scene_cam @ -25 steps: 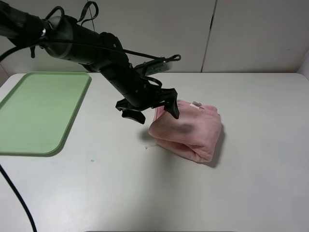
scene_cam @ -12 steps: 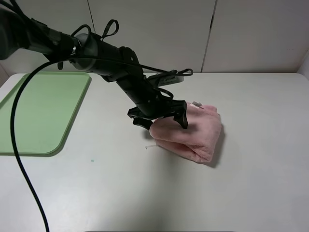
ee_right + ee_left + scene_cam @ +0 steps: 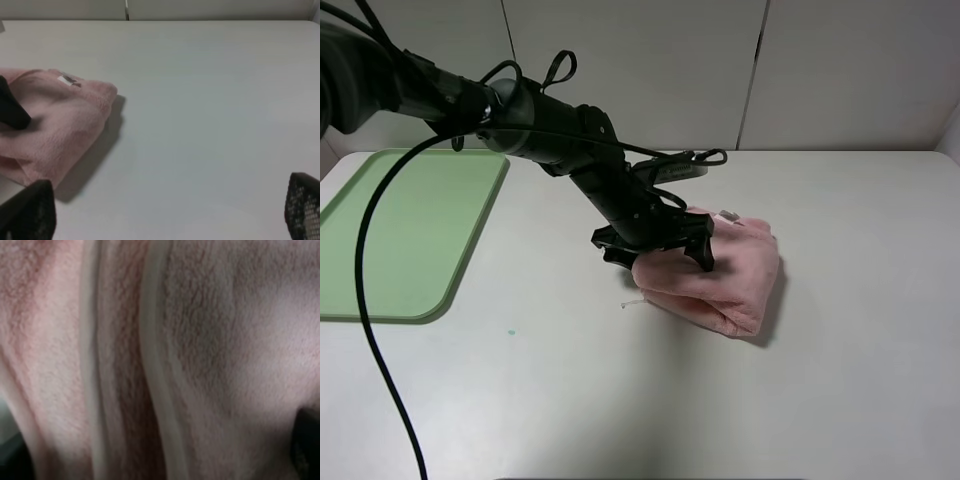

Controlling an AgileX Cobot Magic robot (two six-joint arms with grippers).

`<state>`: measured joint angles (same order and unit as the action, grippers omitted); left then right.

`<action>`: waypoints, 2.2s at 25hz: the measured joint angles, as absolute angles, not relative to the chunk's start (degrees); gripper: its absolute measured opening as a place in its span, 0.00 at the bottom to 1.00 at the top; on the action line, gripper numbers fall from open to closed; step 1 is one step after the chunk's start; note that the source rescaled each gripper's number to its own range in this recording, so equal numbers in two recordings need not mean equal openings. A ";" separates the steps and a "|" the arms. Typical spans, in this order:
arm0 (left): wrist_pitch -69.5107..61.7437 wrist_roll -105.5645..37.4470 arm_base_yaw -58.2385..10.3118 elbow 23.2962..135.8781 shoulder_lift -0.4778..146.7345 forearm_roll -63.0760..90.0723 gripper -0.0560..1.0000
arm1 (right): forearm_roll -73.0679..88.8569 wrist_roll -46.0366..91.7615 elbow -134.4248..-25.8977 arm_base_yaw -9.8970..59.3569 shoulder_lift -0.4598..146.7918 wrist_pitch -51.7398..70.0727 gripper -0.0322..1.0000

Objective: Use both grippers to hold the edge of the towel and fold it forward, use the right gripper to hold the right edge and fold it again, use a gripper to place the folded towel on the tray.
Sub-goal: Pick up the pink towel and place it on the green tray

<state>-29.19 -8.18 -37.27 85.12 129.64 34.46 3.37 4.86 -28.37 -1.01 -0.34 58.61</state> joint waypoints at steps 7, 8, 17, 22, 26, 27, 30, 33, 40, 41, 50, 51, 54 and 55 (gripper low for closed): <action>-28.84 -8.23 -37.27 85.12 130.18 34.46 0.64 | 3.37 4.86 -28.37 -1.01 -0.34 58.61 1.00; -28.82 -8.23 -37.32 85.07 130.36 34.46 0.59 | 3.37 4.86 -28.37 -1.01 -0.34 58.61 1.00; -28.70 -8.23 -37.49 85.07 130.52 34.29 0.21 | 3.37 4.86 -28.37 -1.01 -0.34 58.61 1.00; -28.65 -8.23 -37.49 85.07 130.46 33.74 0.21 | 3.37 4.86 -28.37 -1.01 -0.34 58.61 1.00; -28.59 -7.26 -37.67 85.07 129.74 30.50 0.21 | 3.37 4.86 -28.37 -1.01 -0.34 58.61 1.00; -28.71 -6.71 -37.67 85.03 129.19 29.23 0.21 | 3.37 4.86 -28.37 -1.01 -0.34 58.61 1.00; -29.35 -5.76 -37.19 84.96 127.63 26.71 0.21 | 3.37 4.86 -28.37 -1.01 -0.34 58.61 1.00; -29.78 -5.50 -36.21 83.98 125.58 25.20 0.21 | 3.37 4.86 -28.37 -1.01 -0.34 58.61 1.00; -30.02 -5.33 -30.95 78.90 118.91 22.85 0.21 | 3.37 4.86 -28.37 -1.01 -0.34 58.61 1.00; -30.07 -5.33 -29.89 78.17 117.87 22.11 0.21 | 3.37 4.86 -28.37 -1.01 -0.34 58.61 1.00; -30.99 -5.27 -19.18 70.25 109.67 16.79 0.21 | 3.37 4.86 -28.37 -1.01 -0.34 58.61 1.00; -31.18 -5.27 -17.86 69.57 109.09 16.18 0.21 | 3.37 4.86 -28.37 -1.01 -0.34 58.61 1.00; -32.44 -5.22 -14.08 68.97 107.94 14.65 0.21 | 3.37 4.86 -28.37 -1.01 -0.34 58.61 1.00; -32.91 -5.22 -12.83 68.97 107.94 14.05 0.21 | 3.37 4.86 -28.37 -1.01 -0.34 58.61 1.00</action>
<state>-32.91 -5.22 -12.83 68.97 107.94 14.05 3.37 4.86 -28.37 -1.01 -0.34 58.61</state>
